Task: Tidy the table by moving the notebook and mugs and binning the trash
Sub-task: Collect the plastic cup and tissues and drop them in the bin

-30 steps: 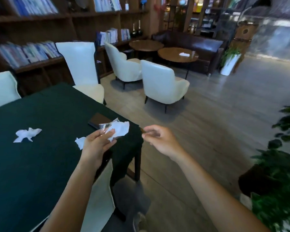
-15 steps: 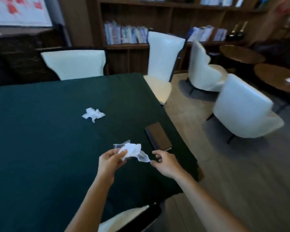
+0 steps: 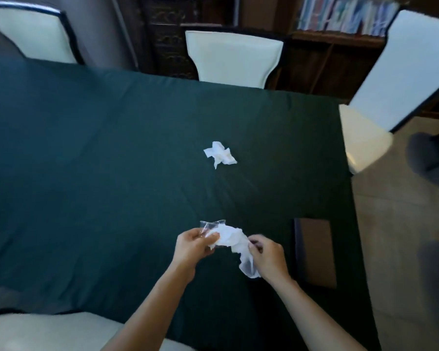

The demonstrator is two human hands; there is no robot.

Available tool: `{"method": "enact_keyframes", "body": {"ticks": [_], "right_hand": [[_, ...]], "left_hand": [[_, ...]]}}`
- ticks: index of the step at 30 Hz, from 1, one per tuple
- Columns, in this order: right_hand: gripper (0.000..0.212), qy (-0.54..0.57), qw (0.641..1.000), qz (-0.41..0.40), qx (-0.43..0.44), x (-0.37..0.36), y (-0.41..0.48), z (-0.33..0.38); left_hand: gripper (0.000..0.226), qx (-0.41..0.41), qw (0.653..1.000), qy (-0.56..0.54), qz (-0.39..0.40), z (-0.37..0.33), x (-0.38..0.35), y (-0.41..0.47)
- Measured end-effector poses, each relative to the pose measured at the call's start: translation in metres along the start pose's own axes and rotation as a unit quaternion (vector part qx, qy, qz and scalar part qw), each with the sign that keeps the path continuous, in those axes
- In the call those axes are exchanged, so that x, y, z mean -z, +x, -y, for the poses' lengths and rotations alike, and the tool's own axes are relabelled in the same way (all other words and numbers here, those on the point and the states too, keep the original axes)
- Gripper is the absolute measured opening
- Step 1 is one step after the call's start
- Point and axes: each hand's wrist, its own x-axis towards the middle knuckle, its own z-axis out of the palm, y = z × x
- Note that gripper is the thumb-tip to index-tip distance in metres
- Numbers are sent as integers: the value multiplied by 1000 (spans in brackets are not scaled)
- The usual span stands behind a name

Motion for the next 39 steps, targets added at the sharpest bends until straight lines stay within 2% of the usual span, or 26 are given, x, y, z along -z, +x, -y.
{"method": "enact_keyframes", "body": {"ticks": [2,4,6,8,9,11,13,15,17,21,25,27,29,30,32,33,34,37,39], "right_hand": [[19,136,989,-58,-19,9,18,16],[24,251,965,-73,-3,16,34,33],[26,315,948,-33,28,20,49,51],[26,340,939,27,37,21,65,68],[25,335,940,53,39,20,73,74],[23,292,952,76,57,16,89,82],[23,255,962,59,83,13,107,86],[18,245,963,43,106,10,124,88],[19,246,961,61,114,9,139,92],[42,214,961,127,122,8,166,100],[84,141,950,220,173,8,188,108],[91,124,931,281,196,10,205,115],[88,121,925,295,207,10,227,125],[84,101,938,247,221,7,239,130],[70,3,960,88,267,-3,263,139],[67,-75,955,34,285,-8,272,145],[67,-152,942,17,300,-12,280,149],[59,-323,902,66,278,-16,303,152],[28,-327,906,100,247,-10,305,157]], "left_hand": [[8,6,999,-6,-52,-3,-5,16],[9,13,996,-1,-93,-7,-13,32],[8,17,995,2,-98,-14,-25,44],[2,20,997,2,-74,-24,-39,54],[8,19,998,0,-60,-30,-45,59],[19,17,999,-17,-40,-39,-54,69],[15,16,999,-43,-25,-48,-57,79],[31,11,997,-73,5,-51,-58,88],[35,16,992,-117,41,-51,-56,95],[46,39,978,-192,68,-55,-48,104],[27,43,986,-163,18,-61,-42,119],[20,52,983,-173,-22,-64,-35,127],[18,58,980,-179,-59,-70,-24,133],[16,60,979,-179,-74,-72,-18,135],[13,60,978,-175,-93,-76,-9,134],[11,57,978,-174,-96,-77,-5,132],[9,53,979,-173,-97,-77,-1,128],[8,40,980,-171,-89,-80,10,116],[8,33,982,-167,-87,-82,21,107]]}}
